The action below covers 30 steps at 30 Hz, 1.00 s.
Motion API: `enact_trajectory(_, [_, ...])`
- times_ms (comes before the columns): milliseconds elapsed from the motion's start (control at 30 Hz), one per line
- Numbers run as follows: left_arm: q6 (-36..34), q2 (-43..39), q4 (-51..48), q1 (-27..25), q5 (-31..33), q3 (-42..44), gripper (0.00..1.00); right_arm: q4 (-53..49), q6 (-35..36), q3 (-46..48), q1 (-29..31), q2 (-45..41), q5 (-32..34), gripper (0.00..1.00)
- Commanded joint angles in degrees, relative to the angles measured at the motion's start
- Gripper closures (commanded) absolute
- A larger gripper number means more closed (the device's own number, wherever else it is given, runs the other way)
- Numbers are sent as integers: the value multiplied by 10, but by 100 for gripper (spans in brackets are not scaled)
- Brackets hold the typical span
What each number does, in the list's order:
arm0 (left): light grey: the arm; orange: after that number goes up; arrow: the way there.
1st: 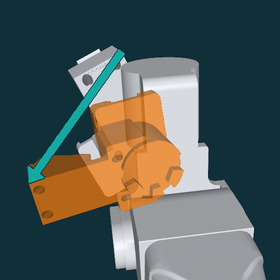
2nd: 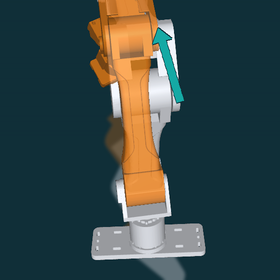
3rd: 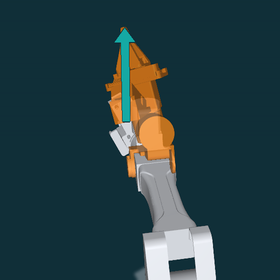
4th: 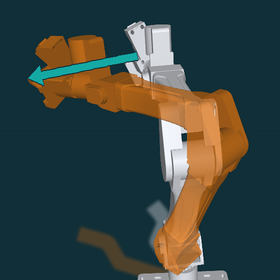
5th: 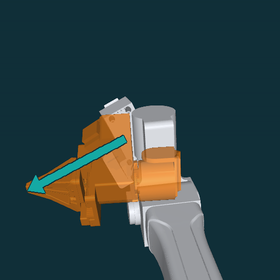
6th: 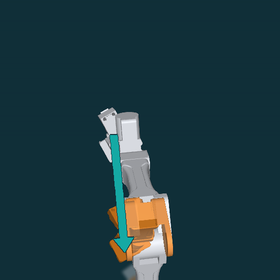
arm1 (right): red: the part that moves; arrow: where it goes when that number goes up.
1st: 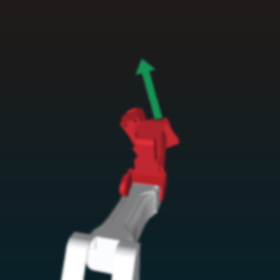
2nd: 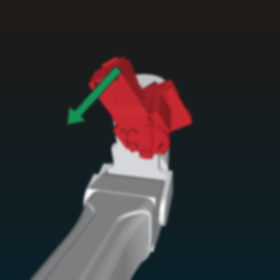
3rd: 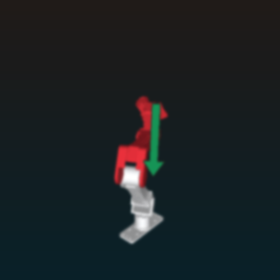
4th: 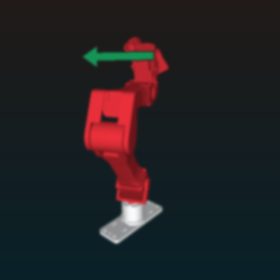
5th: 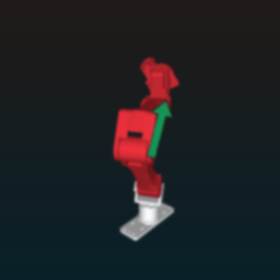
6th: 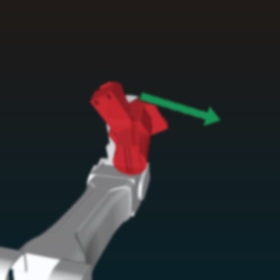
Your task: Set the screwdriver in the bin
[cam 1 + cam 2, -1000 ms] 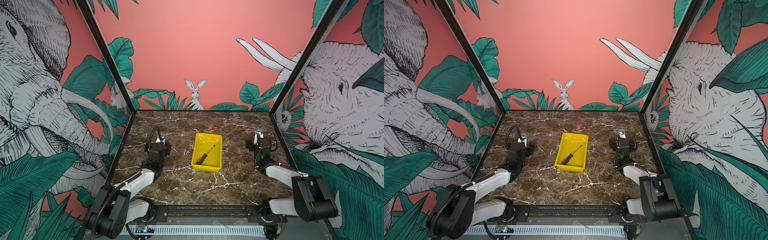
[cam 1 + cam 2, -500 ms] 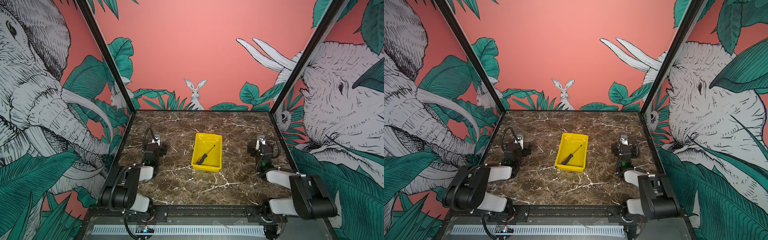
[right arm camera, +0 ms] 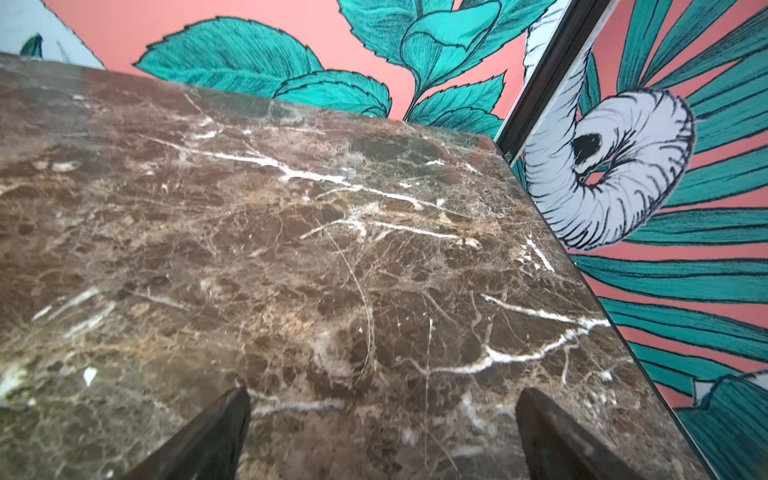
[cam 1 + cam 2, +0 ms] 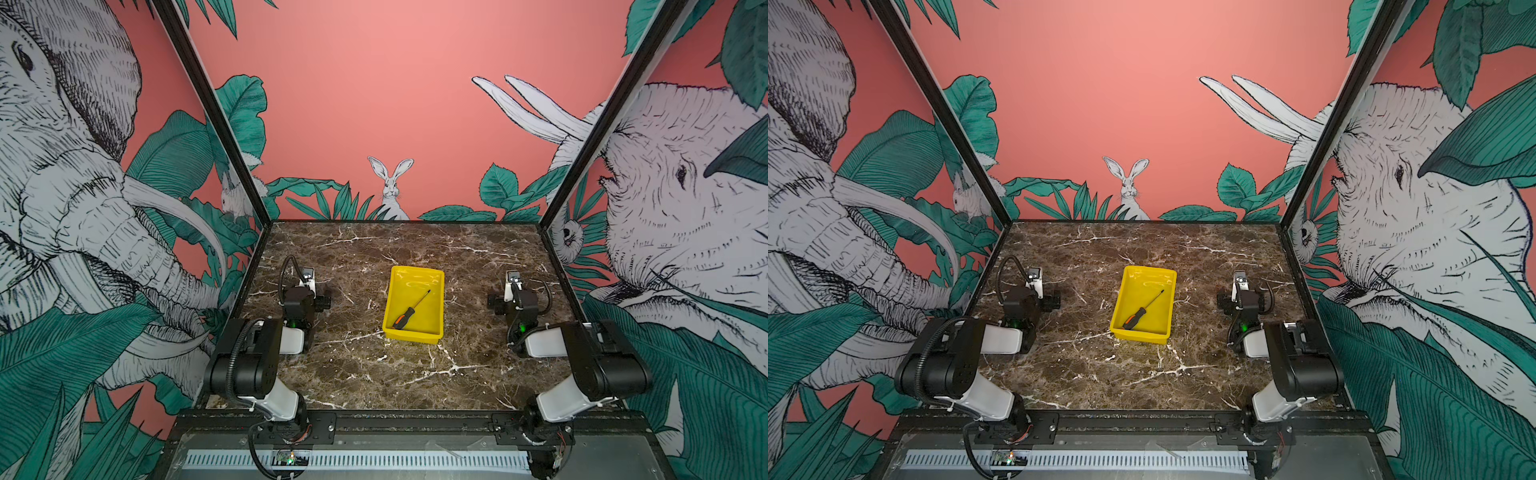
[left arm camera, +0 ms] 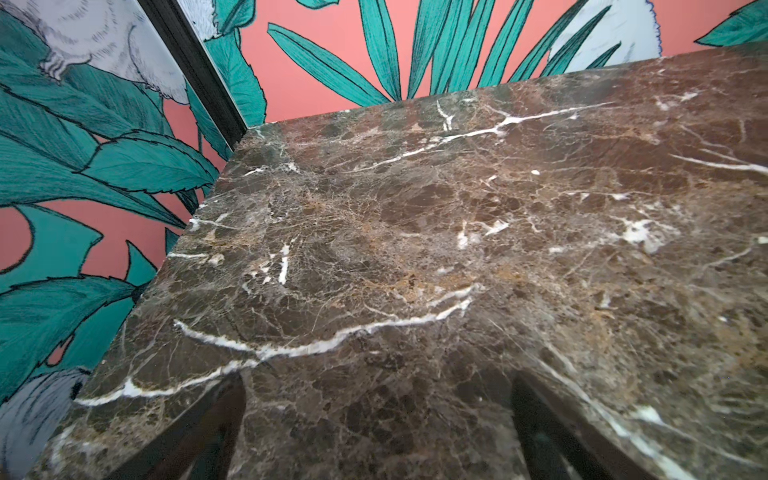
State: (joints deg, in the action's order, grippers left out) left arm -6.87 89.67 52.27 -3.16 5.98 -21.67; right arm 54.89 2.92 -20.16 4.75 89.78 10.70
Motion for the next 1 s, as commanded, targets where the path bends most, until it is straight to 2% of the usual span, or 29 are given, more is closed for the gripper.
enact_trajectory(0, [16, -10, -9, 4, -4, -10, 0, -4, -15, -12, -8, -9, -8, 1])
enact_trajectory(100, [22, -7, 72, 3, 14, 30, 0, -1, -15, -11, -8, -8, -3, 1])
enact_trajectory(167, [20, -9, 83, 3, 10, 38, 0, 2, -15, -10, -7, -8, -2, 1])
enact_trajectory(300, [4, -7, 20, 3, -28, 5, 0, 16, -9, -2, -5, -9, -6, 1])
enact_trajectory(433, [-1, -8, -29, 4, -39, -21, 0, 26, -4, 5, -1, -9, -8, 1])
enact_trajectory(967, [2, -7, -31, 4, -33, -22, 0, 16, -7, -1, -1, -9, -4, 1])
